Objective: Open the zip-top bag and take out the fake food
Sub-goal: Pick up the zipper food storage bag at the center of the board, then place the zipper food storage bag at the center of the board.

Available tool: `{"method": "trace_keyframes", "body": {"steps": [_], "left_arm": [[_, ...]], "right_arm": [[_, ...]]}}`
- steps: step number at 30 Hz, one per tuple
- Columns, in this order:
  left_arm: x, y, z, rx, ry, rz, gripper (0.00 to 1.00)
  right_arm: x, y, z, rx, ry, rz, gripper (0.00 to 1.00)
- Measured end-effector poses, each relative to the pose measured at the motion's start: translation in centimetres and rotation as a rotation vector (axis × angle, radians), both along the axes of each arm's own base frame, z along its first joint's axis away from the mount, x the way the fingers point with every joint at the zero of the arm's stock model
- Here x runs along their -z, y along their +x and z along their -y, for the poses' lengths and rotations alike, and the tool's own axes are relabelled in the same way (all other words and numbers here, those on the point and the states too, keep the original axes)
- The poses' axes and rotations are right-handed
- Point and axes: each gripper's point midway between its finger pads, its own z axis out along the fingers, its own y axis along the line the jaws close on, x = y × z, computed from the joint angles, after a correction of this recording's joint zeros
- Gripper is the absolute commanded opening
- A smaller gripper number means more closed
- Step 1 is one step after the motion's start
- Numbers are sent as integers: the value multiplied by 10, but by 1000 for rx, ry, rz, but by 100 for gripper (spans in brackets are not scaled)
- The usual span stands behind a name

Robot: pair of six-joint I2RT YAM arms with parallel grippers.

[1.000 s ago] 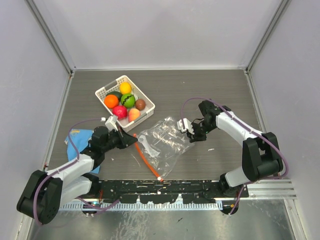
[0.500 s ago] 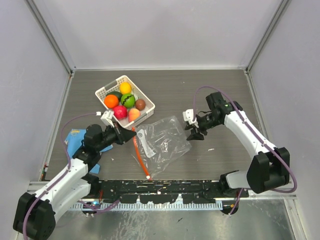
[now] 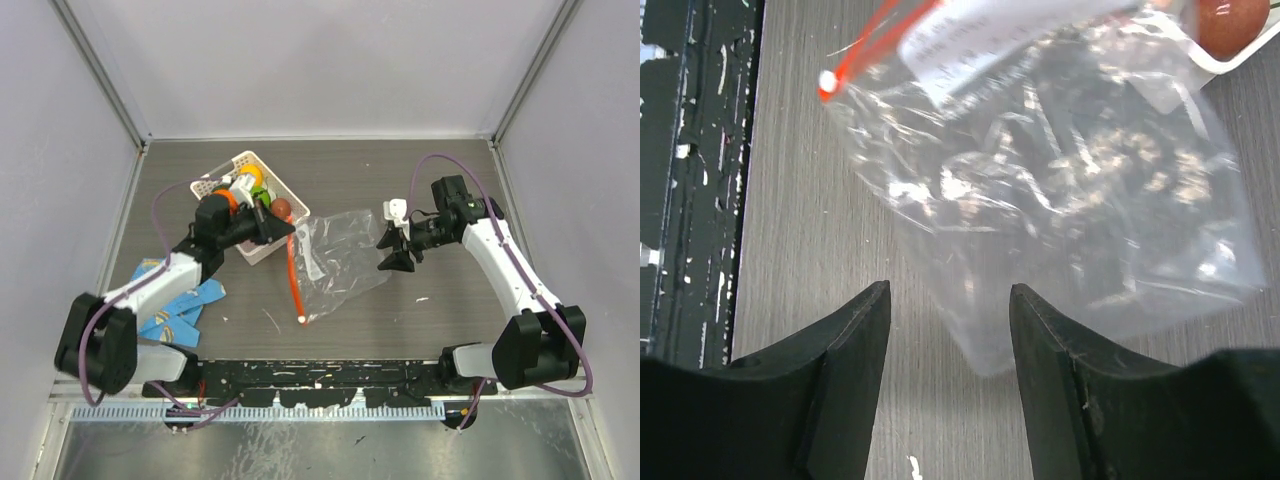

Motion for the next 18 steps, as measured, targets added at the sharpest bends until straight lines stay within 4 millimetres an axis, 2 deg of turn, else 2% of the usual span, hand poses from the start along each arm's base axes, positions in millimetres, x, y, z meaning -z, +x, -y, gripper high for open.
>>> {"method": "trace_keyframes", "body": {"steps": [8,13,18], "left_arm": [[-29,88,60,67,-8,61,2],[-24,137,87,64,19,57,27],[-15,167,92,12,83,37,77]], "right_arm": [[-3,10,7,76,6,-21,56],[-7,18,13,120,2,3,57],[-9,24,20,164,-6,22,58]]}}
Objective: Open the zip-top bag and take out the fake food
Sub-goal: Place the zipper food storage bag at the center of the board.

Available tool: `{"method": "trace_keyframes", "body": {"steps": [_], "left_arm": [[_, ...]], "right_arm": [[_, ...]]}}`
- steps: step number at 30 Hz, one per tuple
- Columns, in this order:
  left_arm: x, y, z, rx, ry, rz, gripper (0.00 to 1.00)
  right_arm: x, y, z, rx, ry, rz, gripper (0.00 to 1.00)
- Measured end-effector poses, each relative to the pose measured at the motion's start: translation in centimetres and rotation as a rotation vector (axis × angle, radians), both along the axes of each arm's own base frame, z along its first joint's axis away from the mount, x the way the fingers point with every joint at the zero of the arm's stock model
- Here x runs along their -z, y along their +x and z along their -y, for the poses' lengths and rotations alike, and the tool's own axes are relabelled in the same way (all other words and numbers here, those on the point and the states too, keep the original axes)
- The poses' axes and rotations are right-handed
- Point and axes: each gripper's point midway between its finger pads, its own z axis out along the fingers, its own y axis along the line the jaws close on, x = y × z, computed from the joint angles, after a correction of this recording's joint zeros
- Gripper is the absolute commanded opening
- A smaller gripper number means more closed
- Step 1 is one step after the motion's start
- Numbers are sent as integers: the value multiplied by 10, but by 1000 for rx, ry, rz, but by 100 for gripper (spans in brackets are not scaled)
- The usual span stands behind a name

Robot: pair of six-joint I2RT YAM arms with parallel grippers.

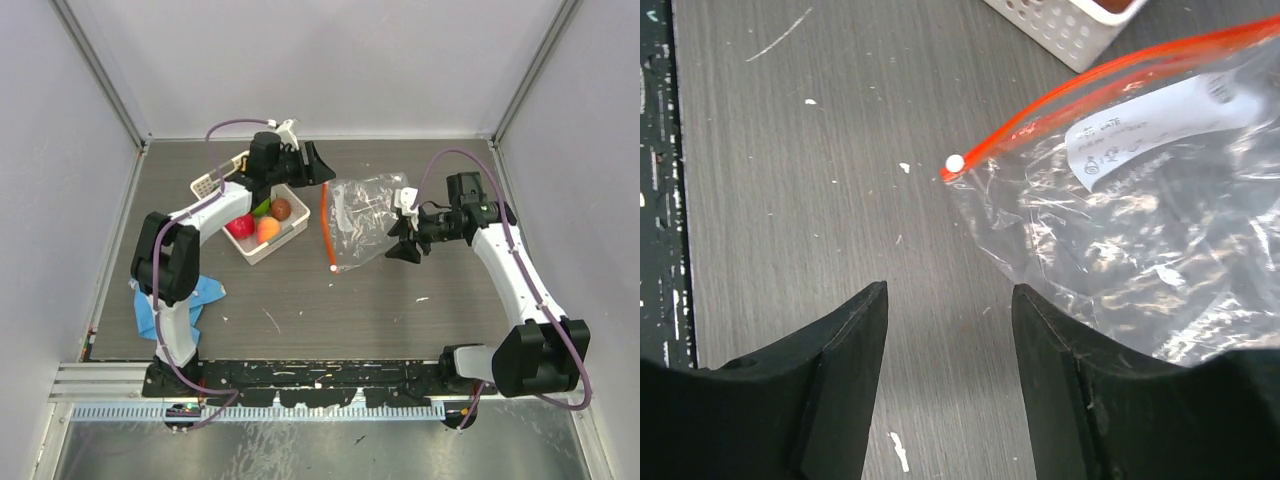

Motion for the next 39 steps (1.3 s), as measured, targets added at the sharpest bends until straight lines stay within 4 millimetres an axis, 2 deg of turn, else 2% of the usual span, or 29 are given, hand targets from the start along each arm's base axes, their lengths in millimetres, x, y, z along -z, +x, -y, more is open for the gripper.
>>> {"method": "trace_keyframes", "body": {"steps": [2,3,7,10,13,14,15,18,22,26,31,36,39], "left_arm": [[-1,6,-6,-33,37,9,85],[-3,8,-9,-50,52,17,97],[-19,6,-32,-117,103,75,98],[-37,-13,-64,-153,105,111,98],[-64,-37,-98,-184,63,157,98],[-72,-45,-109,-192,46,173,98],[-79,-53,-119,-203,27,187,98],[-89,-82,-151,-249,7,211,98],[-110,-129,-173,-266,6,252,98],[-139,-168,-180,-240,17,315,98],[-174,-205,-190,-229,54,369,98],[-207,-238,-199,-227,85,418,98],[-219,-250,-201,-223,87,435,98]], "right_arm": [[-1,4,5,27,-3,5,60],[-2,5,7,38,-3,8,62],[-2,12,18,97,-5,21,70],[-2,17,27,153,-13,35,76],[-7,23,36,225,-20,55,87],[-10,25,39,251,-21,59,97],[-13,30,42,287,-23,65,100],[-24,40,55,406,-14,62,100],[-54,57,80,624,40,62,100],[-95,71,93,787,123,76,100],[-144,70,88,807,218,101,100],[-200,57,69,736,332,101,100],[-220,53,61,721,397,71,100]]}}
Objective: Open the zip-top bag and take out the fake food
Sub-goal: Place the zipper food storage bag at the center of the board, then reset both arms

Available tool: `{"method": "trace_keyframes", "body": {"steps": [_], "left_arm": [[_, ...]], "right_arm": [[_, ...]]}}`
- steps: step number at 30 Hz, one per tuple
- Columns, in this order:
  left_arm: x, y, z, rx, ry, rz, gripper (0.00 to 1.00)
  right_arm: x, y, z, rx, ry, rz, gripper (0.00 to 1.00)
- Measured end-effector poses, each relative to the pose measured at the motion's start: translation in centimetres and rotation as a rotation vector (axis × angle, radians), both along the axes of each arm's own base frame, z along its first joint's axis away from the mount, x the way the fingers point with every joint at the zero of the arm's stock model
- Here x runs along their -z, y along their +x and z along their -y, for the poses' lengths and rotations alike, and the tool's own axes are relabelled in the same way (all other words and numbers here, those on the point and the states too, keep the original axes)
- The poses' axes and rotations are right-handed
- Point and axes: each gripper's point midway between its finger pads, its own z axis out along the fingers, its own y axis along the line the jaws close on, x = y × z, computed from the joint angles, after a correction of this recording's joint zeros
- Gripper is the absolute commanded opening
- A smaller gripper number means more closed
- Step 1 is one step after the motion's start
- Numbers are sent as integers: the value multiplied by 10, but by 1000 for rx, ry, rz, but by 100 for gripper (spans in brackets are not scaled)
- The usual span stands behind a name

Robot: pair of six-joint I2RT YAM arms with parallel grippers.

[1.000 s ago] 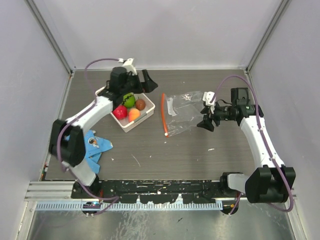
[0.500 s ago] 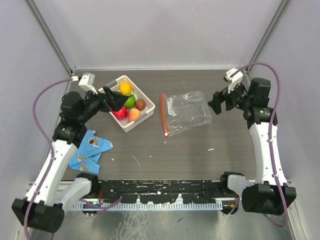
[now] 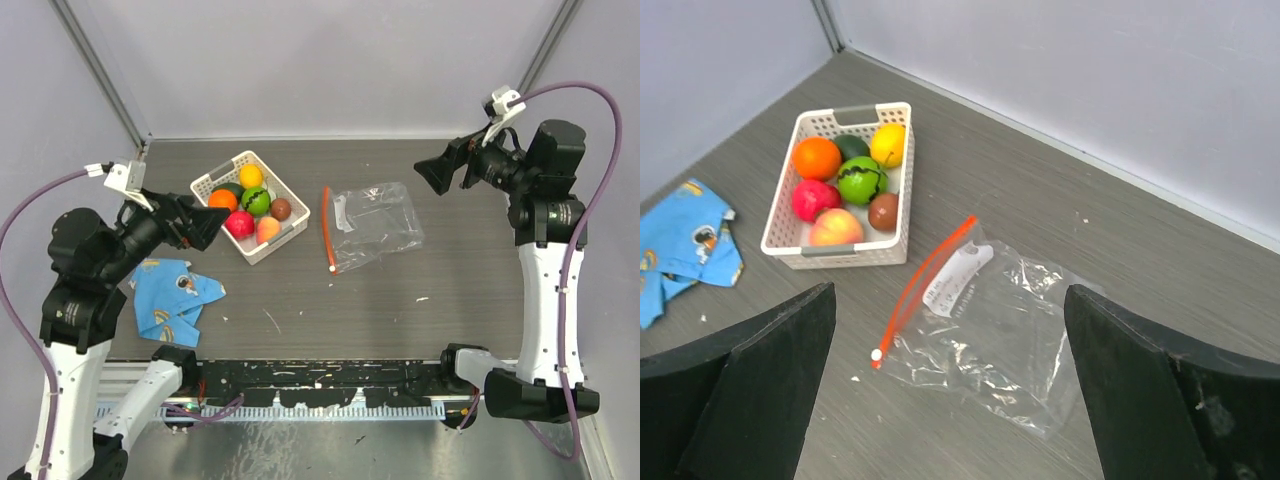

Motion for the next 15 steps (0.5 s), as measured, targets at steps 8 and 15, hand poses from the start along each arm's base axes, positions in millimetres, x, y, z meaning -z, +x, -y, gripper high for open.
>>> {"method": "trace_keyframes", "body": {"steps": [8,15], "left_arm": [[-10,-15,3,38,-4,-4,98],[-4,-21,5,56,-4,-28,98]], "right_arm": [[-20,-2,0,30,63,-30,100],[-15,-5,-1,24,62,-57,100]]}}
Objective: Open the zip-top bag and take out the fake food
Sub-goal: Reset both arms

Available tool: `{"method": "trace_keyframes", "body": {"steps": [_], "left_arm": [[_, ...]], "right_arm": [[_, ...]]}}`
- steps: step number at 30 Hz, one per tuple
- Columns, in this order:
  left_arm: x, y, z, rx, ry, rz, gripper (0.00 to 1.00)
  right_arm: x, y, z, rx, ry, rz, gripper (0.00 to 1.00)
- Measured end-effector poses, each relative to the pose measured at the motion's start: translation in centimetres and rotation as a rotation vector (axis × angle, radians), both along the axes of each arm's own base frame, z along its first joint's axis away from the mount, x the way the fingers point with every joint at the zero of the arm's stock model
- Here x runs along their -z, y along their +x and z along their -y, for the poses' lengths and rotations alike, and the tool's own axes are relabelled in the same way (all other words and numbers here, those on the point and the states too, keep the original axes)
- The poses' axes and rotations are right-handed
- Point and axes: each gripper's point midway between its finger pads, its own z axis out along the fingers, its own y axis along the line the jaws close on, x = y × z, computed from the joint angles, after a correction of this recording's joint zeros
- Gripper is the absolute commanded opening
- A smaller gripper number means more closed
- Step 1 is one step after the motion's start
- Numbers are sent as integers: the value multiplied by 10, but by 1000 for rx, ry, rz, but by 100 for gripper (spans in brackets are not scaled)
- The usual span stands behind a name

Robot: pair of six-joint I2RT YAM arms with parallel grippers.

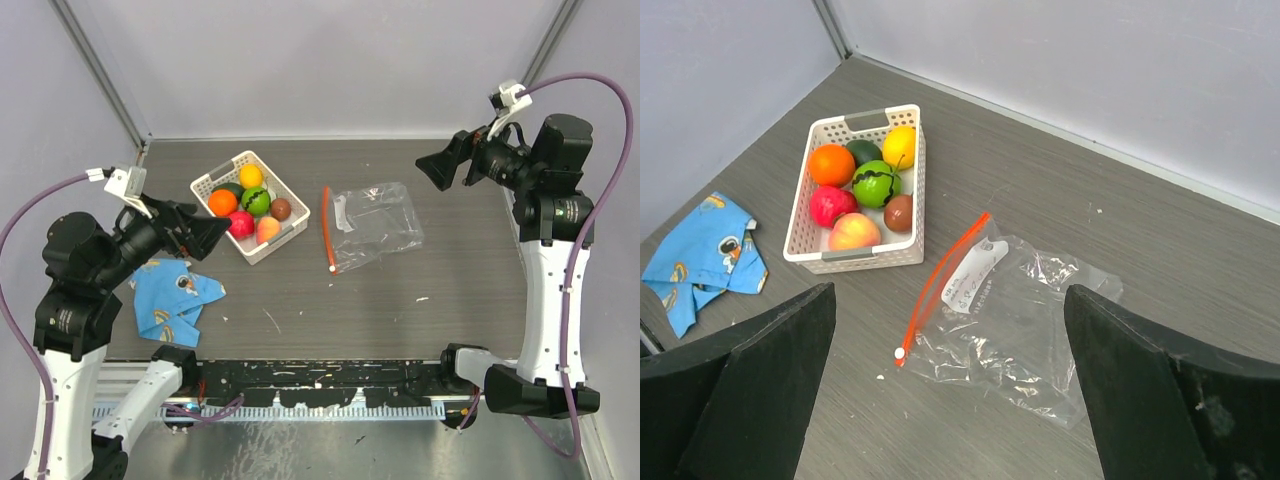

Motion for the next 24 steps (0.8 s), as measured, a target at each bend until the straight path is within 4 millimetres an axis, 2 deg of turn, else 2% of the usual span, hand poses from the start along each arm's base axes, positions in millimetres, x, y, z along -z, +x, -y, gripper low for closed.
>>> {"method": "trace_keyframes", "body": {"steps": [8,15,24], "left_arm": [[10,-4,-1,2,3,-13,98],[33,1,5,26,1,-74,98],[31,2,6,27,-11,-73,98]], "right_arm": [[0,-3,-3,-23,-2,6,100],[7,-9,-10,-86,-7,4,100],[9,-10,-12,-81,33,-24,100]]}}
